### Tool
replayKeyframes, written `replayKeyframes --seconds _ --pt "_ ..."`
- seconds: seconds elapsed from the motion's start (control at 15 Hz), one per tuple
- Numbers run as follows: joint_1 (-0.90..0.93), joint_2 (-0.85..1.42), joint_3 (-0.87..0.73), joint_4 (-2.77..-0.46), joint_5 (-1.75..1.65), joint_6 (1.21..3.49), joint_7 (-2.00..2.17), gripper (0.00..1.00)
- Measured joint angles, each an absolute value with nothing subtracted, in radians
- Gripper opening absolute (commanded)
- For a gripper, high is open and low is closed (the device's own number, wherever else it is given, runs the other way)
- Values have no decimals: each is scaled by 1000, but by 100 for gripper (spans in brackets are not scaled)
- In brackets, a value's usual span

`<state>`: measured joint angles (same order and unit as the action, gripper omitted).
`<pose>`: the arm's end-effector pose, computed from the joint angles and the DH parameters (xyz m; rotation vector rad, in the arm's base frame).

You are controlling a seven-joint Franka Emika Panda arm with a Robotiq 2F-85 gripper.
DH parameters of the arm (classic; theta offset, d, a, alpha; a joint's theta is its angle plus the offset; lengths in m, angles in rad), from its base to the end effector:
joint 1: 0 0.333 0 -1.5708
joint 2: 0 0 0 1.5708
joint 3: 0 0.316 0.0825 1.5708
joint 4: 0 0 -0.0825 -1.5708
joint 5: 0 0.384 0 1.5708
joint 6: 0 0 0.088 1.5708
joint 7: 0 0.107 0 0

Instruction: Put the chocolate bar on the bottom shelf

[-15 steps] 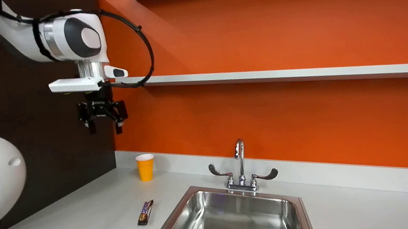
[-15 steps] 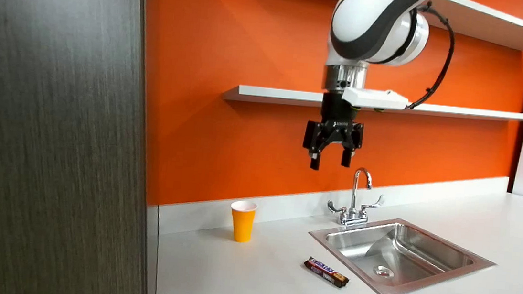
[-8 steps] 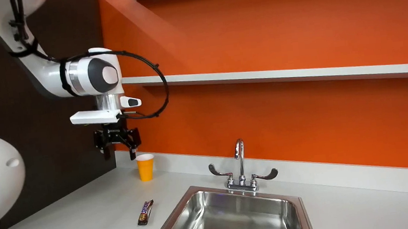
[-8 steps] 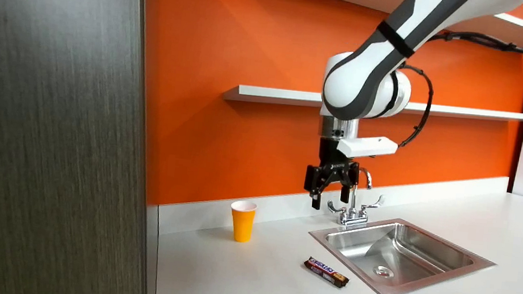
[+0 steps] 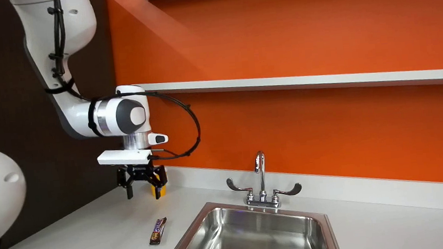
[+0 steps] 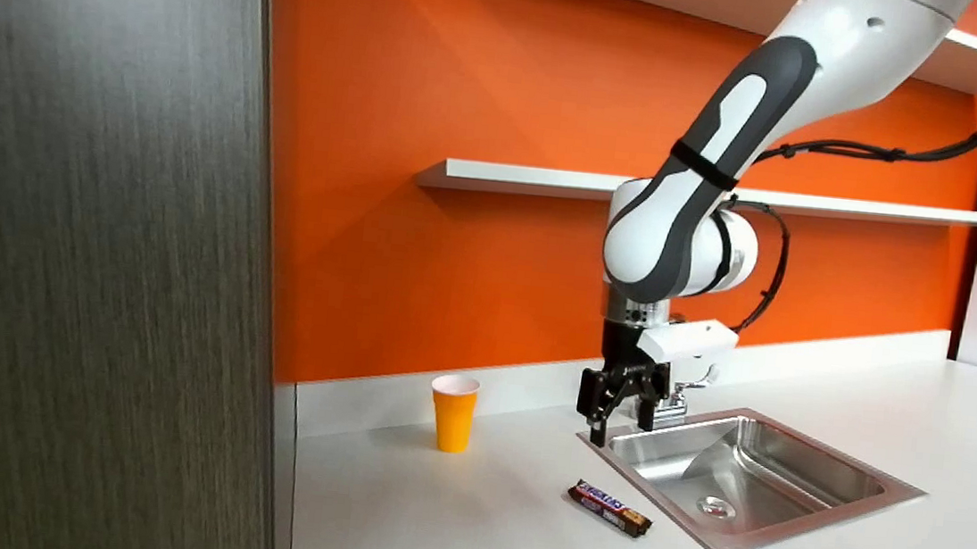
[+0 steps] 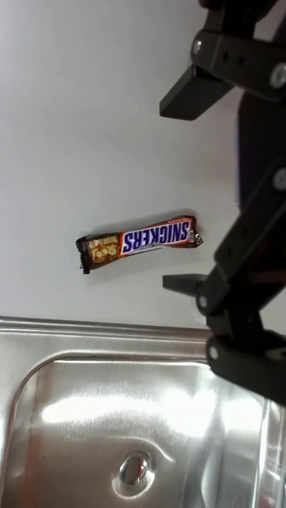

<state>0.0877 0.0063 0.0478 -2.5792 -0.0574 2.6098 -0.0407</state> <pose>0.4435 0.0617 0.2610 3.0934 0.3500 0.0400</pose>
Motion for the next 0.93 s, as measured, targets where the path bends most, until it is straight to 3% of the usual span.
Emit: replayKeyframes --seconds 0.93 --pt "74 311 36 -2460 -68 2713 -175 100"
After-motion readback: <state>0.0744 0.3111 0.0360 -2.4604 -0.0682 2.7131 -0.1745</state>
